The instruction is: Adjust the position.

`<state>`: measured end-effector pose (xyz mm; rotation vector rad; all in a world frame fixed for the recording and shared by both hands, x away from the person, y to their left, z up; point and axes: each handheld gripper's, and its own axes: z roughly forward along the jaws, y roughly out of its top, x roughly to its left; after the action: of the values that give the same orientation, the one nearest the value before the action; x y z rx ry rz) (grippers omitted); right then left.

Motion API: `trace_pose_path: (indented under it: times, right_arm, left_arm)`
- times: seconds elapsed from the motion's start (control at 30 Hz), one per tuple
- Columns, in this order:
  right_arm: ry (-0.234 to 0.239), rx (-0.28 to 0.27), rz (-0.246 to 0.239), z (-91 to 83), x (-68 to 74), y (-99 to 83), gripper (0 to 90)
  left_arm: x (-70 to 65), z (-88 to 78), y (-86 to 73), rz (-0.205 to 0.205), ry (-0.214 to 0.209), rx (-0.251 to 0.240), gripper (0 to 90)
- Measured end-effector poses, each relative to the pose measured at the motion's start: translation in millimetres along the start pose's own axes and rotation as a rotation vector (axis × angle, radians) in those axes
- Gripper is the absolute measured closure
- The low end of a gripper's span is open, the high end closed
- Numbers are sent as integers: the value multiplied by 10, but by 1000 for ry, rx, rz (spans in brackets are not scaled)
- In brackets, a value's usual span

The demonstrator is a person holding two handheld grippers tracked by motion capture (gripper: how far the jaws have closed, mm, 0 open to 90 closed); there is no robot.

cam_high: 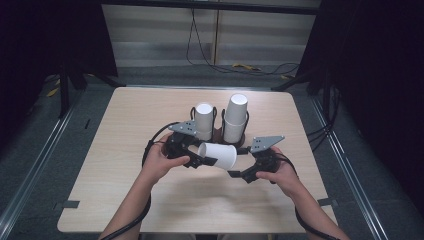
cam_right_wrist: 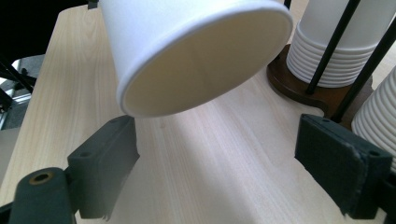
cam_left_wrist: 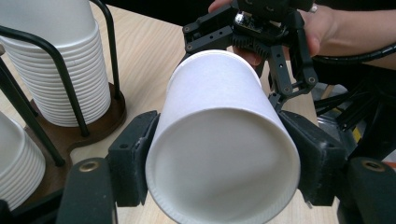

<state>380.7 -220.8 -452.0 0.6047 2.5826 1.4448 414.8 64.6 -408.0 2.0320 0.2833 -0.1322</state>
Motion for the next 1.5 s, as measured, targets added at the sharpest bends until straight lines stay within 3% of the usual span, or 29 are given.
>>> trace_pose_path:
  times: [0.7,1.5]
  right_arm:
    - [8,-39,-12,-21,6,26,127]
    - [28,-34,-33,38,8,98,127]
  left_arm:
    - [35,118,-22,-24,-19,7,321]
    - [41,178,9,-34,-38,0,321]
